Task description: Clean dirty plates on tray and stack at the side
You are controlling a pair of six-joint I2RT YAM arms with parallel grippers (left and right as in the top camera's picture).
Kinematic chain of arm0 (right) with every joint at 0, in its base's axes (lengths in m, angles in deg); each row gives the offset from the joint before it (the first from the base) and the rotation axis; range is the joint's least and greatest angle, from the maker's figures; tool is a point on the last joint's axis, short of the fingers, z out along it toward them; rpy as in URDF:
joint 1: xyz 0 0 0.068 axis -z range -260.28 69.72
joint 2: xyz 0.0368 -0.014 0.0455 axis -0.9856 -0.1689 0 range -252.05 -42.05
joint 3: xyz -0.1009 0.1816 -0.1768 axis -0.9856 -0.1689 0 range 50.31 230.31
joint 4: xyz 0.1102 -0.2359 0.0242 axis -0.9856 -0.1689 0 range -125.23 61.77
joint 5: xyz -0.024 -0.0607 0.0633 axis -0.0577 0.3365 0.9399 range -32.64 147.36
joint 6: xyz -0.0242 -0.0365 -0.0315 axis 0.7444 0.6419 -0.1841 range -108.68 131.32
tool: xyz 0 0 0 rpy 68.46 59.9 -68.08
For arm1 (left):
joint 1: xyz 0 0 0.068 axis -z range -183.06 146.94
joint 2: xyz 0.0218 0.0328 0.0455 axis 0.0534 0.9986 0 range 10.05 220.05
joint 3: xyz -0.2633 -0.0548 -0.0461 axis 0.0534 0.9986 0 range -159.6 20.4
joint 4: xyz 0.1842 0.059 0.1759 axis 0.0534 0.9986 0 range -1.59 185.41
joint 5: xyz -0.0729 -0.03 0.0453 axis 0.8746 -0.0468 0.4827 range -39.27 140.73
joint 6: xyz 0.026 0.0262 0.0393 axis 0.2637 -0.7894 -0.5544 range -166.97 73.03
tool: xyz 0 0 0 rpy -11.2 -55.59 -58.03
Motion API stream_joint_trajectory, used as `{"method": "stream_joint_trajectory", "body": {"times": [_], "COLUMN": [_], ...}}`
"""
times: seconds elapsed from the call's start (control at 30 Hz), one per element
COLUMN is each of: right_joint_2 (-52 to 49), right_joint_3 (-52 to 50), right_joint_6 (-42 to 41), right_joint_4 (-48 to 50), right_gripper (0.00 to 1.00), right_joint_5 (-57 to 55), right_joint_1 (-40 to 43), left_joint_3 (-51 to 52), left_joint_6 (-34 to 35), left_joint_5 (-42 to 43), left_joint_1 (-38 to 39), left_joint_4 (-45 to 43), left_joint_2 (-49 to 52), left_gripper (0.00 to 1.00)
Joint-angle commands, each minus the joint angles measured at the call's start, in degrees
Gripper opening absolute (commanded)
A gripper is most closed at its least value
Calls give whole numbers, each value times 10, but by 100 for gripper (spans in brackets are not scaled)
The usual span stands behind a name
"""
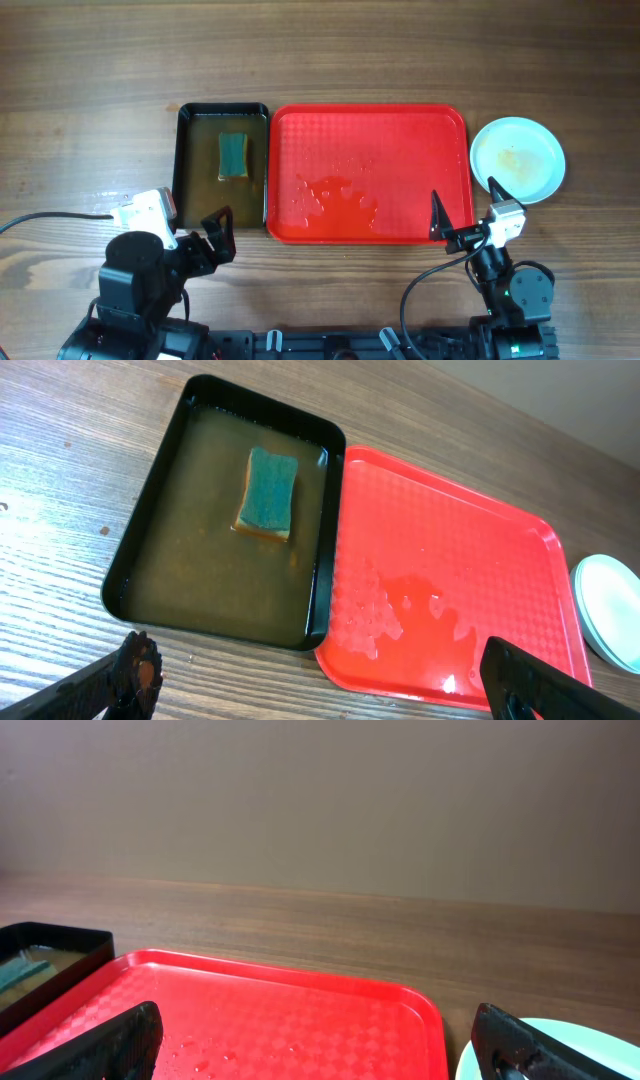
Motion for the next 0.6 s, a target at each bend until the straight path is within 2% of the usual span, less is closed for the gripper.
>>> {"method": "stream_joint_trajectory", "body": {"times": [0.0,0.4,0.47,0.5,0.57], "right_joint_2": [4,4,4,4,4], "right_joint_3": [-1,-1,-1,-1,-1], "right_joint_6": [11,11,11,11,11], "right_joint_4": [3,3,3,3,3], "right_gripper": [100,100,100,100,99], "right_joint_5": [11,11,11,11,11], "right_joint_1": [2,2,2,2,2], "left_joint_3": [4,13,50,92,168], "left_joint_6": [-1,-5,-18,-52,-66], "left_joint_5": [2,2,6,31,56], "left_joint_1": [3,-16,-41,-60,-89], "left_joint_4": [-1,19,-21,-68,-139], "left_joint_2": [-2,-18,-56,-92,-157], "left_gripper": [100,100,100,100,100]}}
